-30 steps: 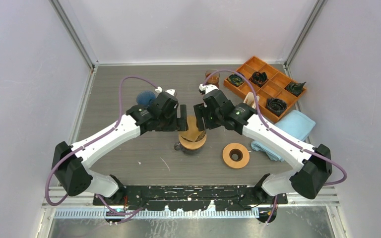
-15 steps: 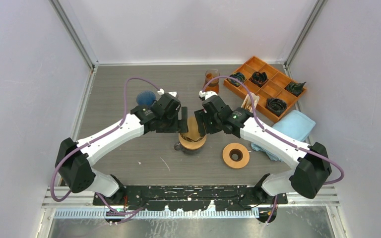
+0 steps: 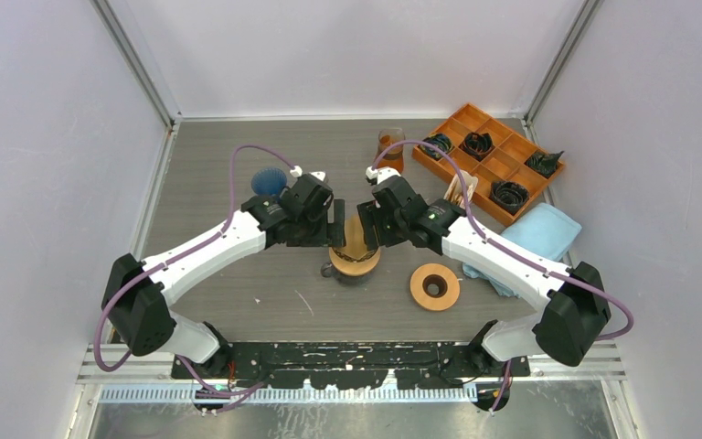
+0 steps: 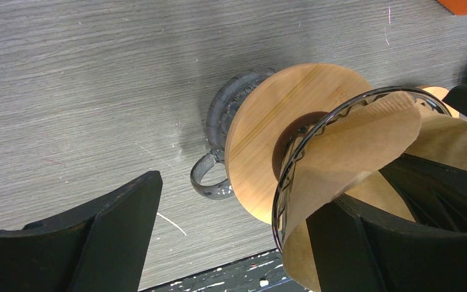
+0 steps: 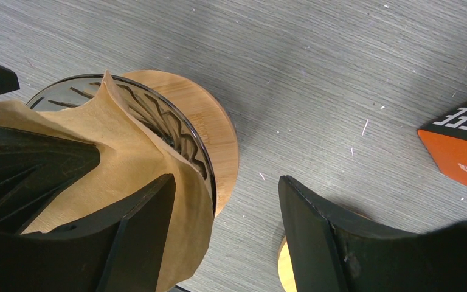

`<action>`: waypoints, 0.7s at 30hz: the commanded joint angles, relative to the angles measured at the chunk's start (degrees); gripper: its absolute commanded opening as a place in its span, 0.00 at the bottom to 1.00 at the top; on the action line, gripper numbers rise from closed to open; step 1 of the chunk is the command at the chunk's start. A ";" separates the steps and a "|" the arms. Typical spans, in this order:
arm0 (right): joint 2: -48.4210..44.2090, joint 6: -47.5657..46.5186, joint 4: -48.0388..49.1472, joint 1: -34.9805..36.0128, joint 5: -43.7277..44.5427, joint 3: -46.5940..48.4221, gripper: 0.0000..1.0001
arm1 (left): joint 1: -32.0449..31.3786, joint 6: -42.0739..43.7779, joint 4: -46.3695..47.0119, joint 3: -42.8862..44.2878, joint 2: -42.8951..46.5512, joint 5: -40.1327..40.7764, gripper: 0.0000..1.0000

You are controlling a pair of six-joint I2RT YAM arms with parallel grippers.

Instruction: Place the coffee filter in the dripper

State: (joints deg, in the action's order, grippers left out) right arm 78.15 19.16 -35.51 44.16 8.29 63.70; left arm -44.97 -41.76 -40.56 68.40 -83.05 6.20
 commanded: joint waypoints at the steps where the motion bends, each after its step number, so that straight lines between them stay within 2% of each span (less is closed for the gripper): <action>1: -2.26 -0.44 2.45 -0.12 -0.45 1.63 0.70 | 0.18 0.28 1.45 0.07 1.55 -0.05 0.87; 8: -4.07 -0.44 2.44 -0.07 -1.74 2.51 0.72 | 0.21 0.26 2.14 0.14 2.16 -0.75 0.87; 10: -4.58 -0.52 2.45 -0.12 -1.98 2.65 0.73 | 0.18 0.27 2.23 0.11 2.19 -0.83 0.90; 21: -7.57 -1.39 2.99 -0.07 -1.52 3.87 0.77 | 0.18 -0.01 3.46 0.38 4.80 -1.73 0.93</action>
State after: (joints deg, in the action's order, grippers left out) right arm 73.65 18.96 -35.16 44.16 6.44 64.62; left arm -44.99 -41.76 -39.97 68.31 -81.93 5.32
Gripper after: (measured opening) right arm 0.769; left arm 0.920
